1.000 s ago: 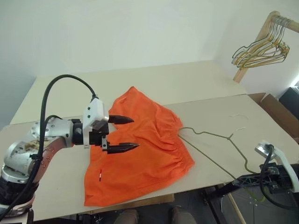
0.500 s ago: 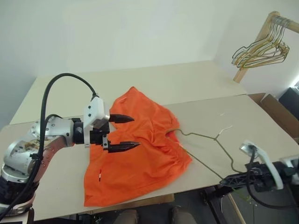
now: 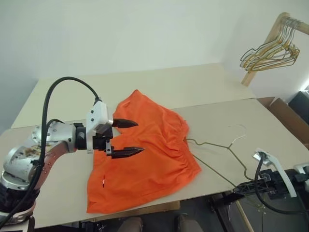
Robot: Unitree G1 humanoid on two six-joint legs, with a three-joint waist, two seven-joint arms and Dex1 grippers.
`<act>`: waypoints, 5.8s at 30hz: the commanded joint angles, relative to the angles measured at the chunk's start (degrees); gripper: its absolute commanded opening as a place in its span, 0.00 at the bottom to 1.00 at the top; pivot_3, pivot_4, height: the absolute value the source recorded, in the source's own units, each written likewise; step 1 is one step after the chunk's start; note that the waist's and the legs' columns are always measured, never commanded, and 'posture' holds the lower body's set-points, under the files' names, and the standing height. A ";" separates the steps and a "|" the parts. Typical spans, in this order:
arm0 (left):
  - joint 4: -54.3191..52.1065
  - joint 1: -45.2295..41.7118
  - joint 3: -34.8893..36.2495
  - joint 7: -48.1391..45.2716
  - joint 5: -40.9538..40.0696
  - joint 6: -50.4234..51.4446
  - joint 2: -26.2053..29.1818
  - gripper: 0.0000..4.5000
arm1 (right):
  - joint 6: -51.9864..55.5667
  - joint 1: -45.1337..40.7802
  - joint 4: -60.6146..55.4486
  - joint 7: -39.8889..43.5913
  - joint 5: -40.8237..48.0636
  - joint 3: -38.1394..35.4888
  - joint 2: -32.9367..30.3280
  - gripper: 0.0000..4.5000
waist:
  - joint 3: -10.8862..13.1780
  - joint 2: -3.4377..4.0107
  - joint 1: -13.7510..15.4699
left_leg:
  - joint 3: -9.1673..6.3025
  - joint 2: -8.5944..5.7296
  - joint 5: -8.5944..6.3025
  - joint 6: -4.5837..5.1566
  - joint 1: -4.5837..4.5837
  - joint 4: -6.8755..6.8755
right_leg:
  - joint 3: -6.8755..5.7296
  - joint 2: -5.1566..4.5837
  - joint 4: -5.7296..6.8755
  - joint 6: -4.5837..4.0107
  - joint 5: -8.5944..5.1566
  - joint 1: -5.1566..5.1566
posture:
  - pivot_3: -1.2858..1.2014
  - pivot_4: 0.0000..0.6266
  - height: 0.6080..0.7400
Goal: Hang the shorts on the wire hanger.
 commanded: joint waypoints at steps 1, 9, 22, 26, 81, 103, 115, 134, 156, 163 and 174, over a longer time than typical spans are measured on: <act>-0.62 -0.85 0.81 0.00 0.02 -1.12 -0.04 0.99 | -0.36 -4.69 2.42 -1.12 -0.35 1.32 3.66 0.00 | -0.19 -0.01 -0.11 | 0.00 0.00 0.01 -0.01 0.00 0.00 | 0.00 0.00 0.00 -0.01 0.01 0.01 | 0.55 0.04 1.00; -0.94 -0.90 1.44 -0.02 0.01 -0.88 0.43 0.99 | 0.48 -12.77 11.67 -5.63 -5.70 6.25 10.89 0.00 | -0.36 -0.04 0.44 | -0.04 -0.04 0.12 -0.22 -0.04 0.00 | 0.00 -0.02 -0.01 -0.01 0.01 -0.03 | 0.56 0.03 1.00; -1.16 -0.37 2.21 0.29 0.27 -1.24 0.82 0.99 | -0.44 -19.12 21.51 -8.53 -5.83 2.39 22.29 0.00 | -0.67 -0.15 0.42 | -0.10 -0.03 0.11 -0.19 -0.04 -0.02 | -0.01 0.05 0.02 -0.07 0.05 -0.05 | 0.57 0.02 1.00; -1.64 0.41 2.71 0.33 0.27 -1.31 1.03 0.99 | -1.86 -20.42 23.46 -7.57 -6.63 3.45 23.88 0.00 | -0.70 -0.17 0.54 | -0.10 -0.09 0.14 -0.24 -0.05 -0.01 | -0.01 0.00 0.02 -0.07 0.06 -0.07 | 0.57 0.03 1.00; -2.21 1.98 2.69 0.94 1.84 -4.96 1.21 0.99 | -0.17 -20.52 26.95 -8.39 -7.43 1.90 27.80 0.00 | -1.65 -0.27 2.01 | -0.19 -0.12 0.15 -0.24 0.05 -0.04 | -0.13 0.04 0.02 -0.17 0.13 0.01 | 0.59 0.00 1.00; 3.63 -3.96 -0.94 -0.18 4.93 -7.17 -1.21 0.99 | -13.44 -14.75 10.23 -24.16 -10.31 -9.03 34.39 0.00 | -2.20 -0.27 1.50 | -0.20 -0.11 0.15 -0.25 0.07 -0.05 | -0.13 0.10 0.07 -0.17 0.14 0.01 | 0.56 0.00 1.00; 27.99 -25.67 -7.48 -6.36 16.41 -20.94 -8.06 0.99 | -37.20 -15.58 -6.09 -28.99 -28.91 3.80 30.37 0.00 | -2.24 -0.29 0.18 | -0.16 -0.19 0.36 -0.60 -0.03 -0.04 | -0.13 0.06 -0.02 -0.17 0.14 -0.07 | 0.53 0.00 1.00; 76.62 -53.45 -24.37 -35.42 29.94 -59.36 -14.26 0.99 | -46.40 -24.46 -11.50 -9.98 -35.77 13.30 20.82 0.00 | -2.26 -0.32 -3.50 | -0.04 -0.09 0.05 -0.04 -0.14 0.15 | -0.11 0.08 -0.03 -0.14 0.14 -0.10 | 0.49 0.00 1.00; 81.35 -55.55 -43.50 -35.42 27.04 -67.21 -11.25 0.99 | -42.19 -24.02 -14.94 -8.66 -36.05 11.64 15.54 0.00 | -2.26 -0.32 -4.51 | 0.06 -0.05 -0.02 0.09 -0.24 0.22 | -0.01 0.06 0.03 -0.06 0.10 -0.25 | 0.48 0.00 1.00; 81.65 -55.23 -43.40 -35.42 28.65 -66.76 -12.45 0.62 | -41.20 -24.56 -15.38 -9.30 -36.22 11.72 15.28 0.00 | -2.26 -0.32 -4.57 | 0.07 -0.05 -0.02 0.10 -0.24 0.23 | -0.01 0.07 0.03 -0.06 0.10 -0.25 | 0.47 0.00 1.00; 83.55 -55.75 -44.61 -35.42 31.17 -68.90 -11.59 0.01 | -39.38 -25.53 -15.03 -9.39 -36.36 11.54 15.15 0.00 | -2.26 -0.32 -4.68 | 0.08 -0.05 -0.03 0.11 -0.25 0.24 | 0.01 0.08 0.05 -0.06 0.10 -0.28 | 0.47 0.00 1.00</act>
